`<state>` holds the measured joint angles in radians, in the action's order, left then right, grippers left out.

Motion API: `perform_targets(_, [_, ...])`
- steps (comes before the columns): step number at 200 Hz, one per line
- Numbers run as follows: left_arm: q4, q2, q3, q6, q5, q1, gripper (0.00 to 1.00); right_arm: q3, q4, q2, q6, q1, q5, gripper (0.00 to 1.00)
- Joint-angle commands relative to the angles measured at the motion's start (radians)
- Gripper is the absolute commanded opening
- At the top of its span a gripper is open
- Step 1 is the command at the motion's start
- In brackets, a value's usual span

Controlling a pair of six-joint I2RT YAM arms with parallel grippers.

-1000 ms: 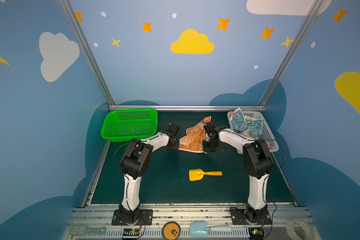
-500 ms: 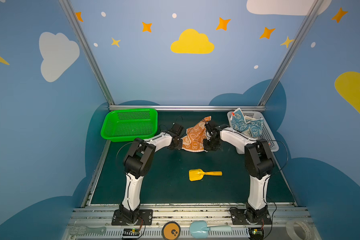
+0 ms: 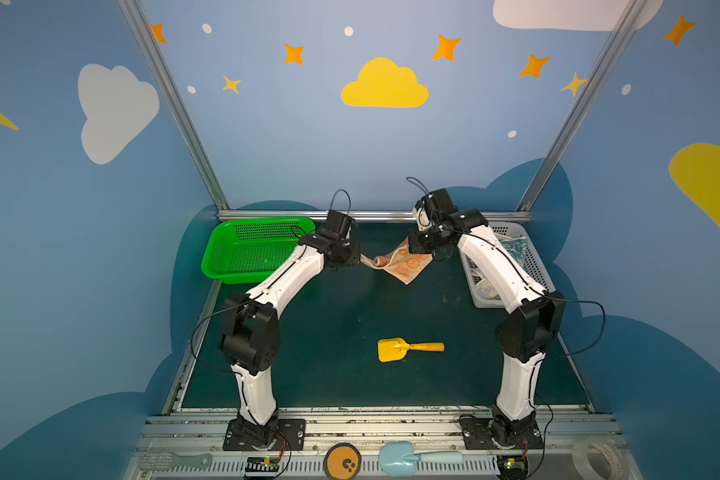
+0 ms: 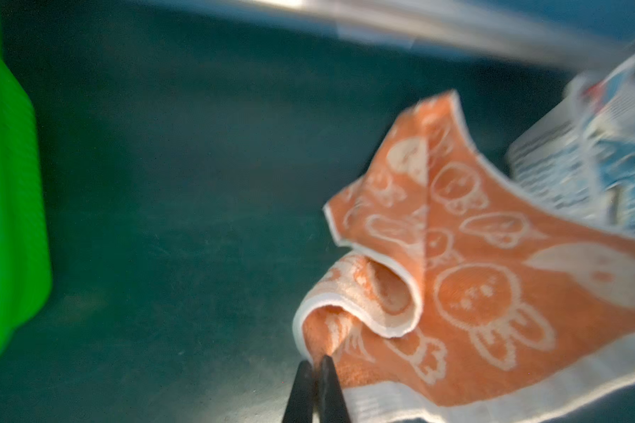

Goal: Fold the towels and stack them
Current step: 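Lift the orange towel high by two corners with both grippers, spreading it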

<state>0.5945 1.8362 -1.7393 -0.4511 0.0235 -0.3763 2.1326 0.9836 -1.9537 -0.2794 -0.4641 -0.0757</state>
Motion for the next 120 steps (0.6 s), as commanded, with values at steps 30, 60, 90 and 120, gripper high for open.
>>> perform_targets(30, [0.189, -0.041, -0.341, -0.014, 0.095, 0.082, 0.03, 0.014, -0.187, 0.226, 0.037, 0.012, -0.005, 0.00])
perform_targets(60, [0.232, -0.071, -0.459, 0.005, 0.112, 0.106, 0.03, 0.125, -0.128, 0.254, 0.055, 0.014, -0.026, 0.00])
perform_targets(90, [0.237, -0.124, -0.488, 0.012, 0.138, 0.110, 0.03, 0.071, -0.157, 0.348, 0.064, 0.011, -0.071, 0.00])
perform_targets(120, [0.266, -0.187, -0.497, 0.021, 0.142, 0.110, 0.03, -0.001, -0.180, 0.436, 0.079, -0.006, -0.110, 0.00])
